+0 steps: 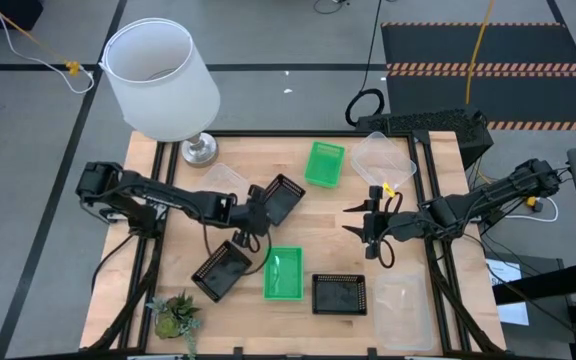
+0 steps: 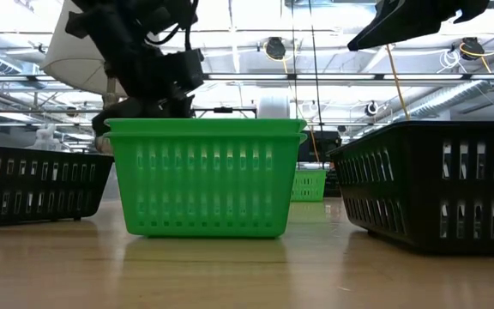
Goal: Stack baskets by color
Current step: Stack the top middle black bin on top of the bottom right black bin
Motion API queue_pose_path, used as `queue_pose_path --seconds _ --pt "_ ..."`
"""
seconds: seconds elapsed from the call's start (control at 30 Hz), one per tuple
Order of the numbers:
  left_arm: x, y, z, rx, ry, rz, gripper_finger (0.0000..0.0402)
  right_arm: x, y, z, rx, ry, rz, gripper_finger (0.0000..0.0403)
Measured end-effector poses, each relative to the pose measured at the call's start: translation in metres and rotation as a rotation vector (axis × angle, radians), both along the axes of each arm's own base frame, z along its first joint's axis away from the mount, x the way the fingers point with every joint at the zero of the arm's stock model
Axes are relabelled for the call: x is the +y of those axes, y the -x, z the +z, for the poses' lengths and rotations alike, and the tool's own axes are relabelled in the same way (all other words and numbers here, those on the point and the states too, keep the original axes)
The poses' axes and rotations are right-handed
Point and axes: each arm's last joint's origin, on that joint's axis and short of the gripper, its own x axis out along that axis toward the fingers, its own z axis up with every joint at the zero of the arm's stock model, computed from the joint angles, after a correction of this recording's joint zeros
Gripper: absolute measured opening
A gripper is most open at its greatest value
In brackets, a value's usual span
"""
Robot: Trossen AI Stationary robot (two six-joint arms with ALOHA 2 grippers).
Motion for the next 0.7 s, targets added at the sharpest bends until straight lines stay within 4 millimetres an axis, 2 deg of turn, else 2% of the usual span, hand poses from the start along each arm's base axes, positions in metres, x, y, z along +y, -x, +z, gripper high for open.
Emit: queue_pose_path --seconds 0.1,0.23,0.43,0.7 --pt "0.003 0.000 0.000 0.001 0.000 0.001 0.0185 0.000 0.000 0.000 -0.003 -0.002 0.000 0.0187" --pt "0.011 0.001 -0.002 0.009 0.006 0.006 0.0195 0.000 0.000 0.000 -0.003 -0.002 -0.001 0.0187" --pt "0.021 0.009 -0.016 0.055 0.026 0.021 0.0161 0.000 0.000 0.000 -0.003 -0.002 -0.001 0.0187" --pt "0.023 0.016 -0.029 0.050 0.066 -0.025 0.0111 0.000 0.000 0.001 -0.008 -0.004 -0.001 0.0187"
